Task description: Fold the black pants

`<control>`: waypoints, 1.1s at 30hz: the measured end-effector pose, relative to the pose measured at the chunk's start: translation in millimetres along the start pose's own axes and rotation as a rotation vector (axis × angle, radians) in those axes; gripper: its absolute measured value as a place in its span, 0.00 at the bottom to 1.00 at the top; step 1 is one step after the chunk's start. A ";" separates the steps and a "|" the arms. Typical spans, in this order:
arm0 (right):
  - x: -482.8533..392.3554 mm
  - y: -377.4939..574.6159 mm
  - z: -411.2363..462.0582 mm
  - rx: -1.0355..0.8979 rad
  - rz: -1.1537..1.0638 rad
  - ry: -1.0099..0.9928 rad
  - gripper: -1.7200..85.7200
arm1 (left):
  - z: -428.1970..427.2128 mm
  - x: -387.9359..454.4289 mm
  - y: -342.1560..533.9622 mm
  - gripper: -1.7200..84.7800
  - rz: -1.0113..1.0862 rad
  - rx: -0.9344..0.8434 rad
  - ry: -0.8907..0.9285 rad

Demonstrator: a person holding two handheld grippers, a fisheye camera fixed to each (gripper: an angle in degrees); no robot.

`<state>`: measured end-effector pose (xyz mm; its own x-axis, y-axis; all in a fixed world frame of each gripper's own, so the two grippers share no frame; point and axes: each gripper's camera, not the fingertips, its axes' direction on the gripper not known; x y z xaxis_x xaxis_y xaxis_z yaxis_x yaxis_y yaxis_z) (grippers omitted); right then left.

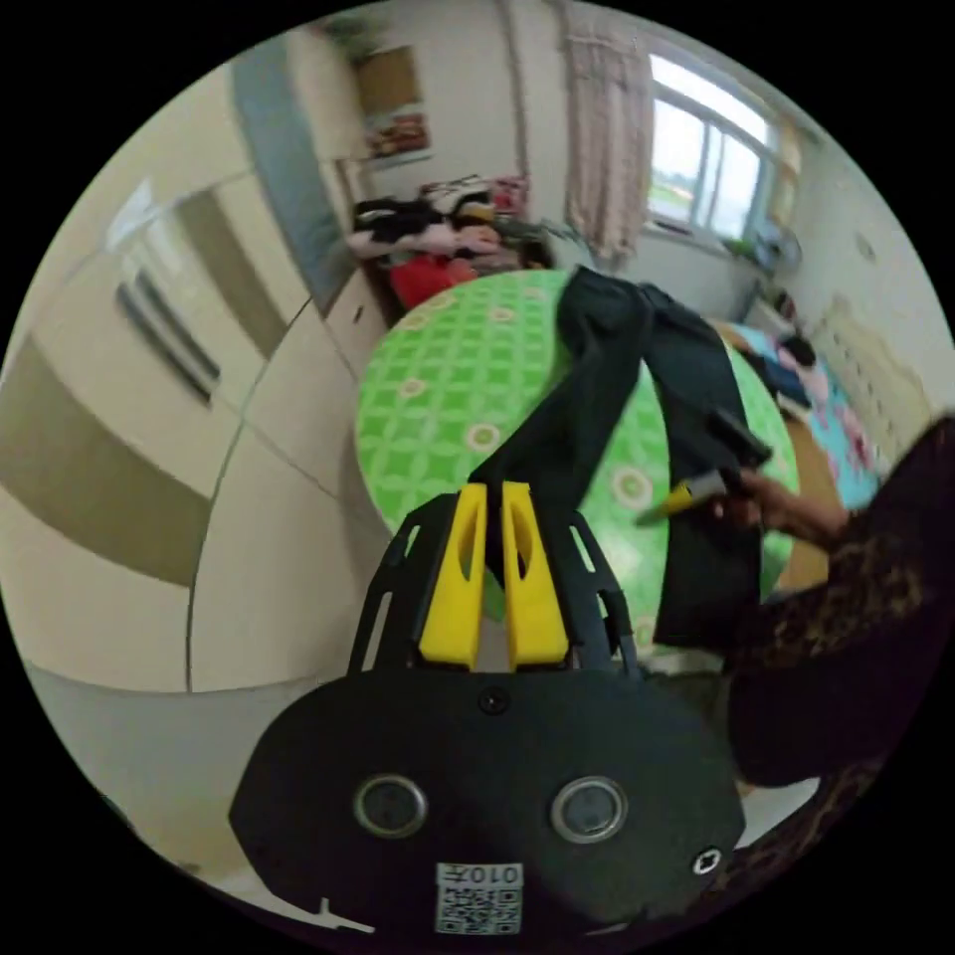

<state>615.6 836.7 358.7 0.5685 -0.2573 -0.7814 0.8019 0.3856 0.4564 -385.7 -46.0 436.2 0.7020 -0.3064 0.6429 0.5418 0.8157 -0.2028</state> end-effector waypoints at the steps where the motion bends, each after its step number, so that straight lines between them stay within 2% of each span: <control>1: -2.3 5.3 -4.0 0.011 0.009 -0.001 0.14 | 8.4 -24.3 0.1 0.02 -0.067 -0.006 0.012; 3: -5.2 12.5 -9.7 0.026 0.027 -0.007 0.14 | 76.1 -109.8 12.9 0.02 -0.291 -0.147 0.119; 5: -11.8 19.6 -16.8 0.035 0.035 -0.003 0.13 | 139.2 -144.5 31.5 0.03 -0.402 -0.299 0.281; 8: -24.1 25.0 -27.1 0.058 0.038 -0.007 0.13 | 203.7 -156.9 57.6 0.03 -0.461 -0.383 0.309; 10: -34.1 25.3 -31.2 0.059 0.033 -0.001 0.13 | 218.2 -164.6 68.5 0.03 -0.502 -0.344 0.322; 12: -45.2 24.6 -33.8 0.058 0.031 0.017 0.13 | 227.7 -178.3 83.0 0.03 -0.566 -0.322 0.415; 15: -62.7 23.5 -35.1 0.046 0.028 0.019 0.13 | 233.7 -178.2 97.9 0.02 -0.543 -0.341 0.482; 20: -98.1 32.1 -26.8 -0.030 0.019 0.022 0.13 | 243.5 -166.1 119.0 0.02 -0.559 -0.323 0.457; 23: -129.0 54.6 -33.5 -0.071 -0.027 0.020 0.13 | 244.2 -166.3 134.6 0.02 -0.600 -0.228 0.512; 26: -149.5 90.4 -61.7 -0.029 -0.004 0.032 0.13 | 247.4 -181.6 181.8 0.02 -0.772 -0.047 0.701; 28: -156.6 115.6 -83.2 0.024 0.035 0.045 0.13 | 256.7 -185.0 225.4 0.02 -0.937 -0.033 0.689; 30: -160.3 140.4 -102.9 0.065 0.082 0.060 0.14 | 259.7 -157.3 279.7 0.03 -1.072 0.048 0.749; 32: -159.2 167.8 -122.9 0.083 0.153 0.065 0.14 | 251.3 -108.4 301.7 0.03 -1.061 0.097 0.799; 33: -158.5 173.2 -126.8 0.084 0.168 0.058 0.14 | 241.3 -66.0 307.5 0.04 -1.006 0.068 0.778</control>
<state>641.0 1056.7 507.6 0.6861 -0.1433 -0.7133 0.7105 0.3428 0.6145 -377.0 343.4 509.7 0.0938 -0.9889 -0.1155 0.9822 0.0730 0.1729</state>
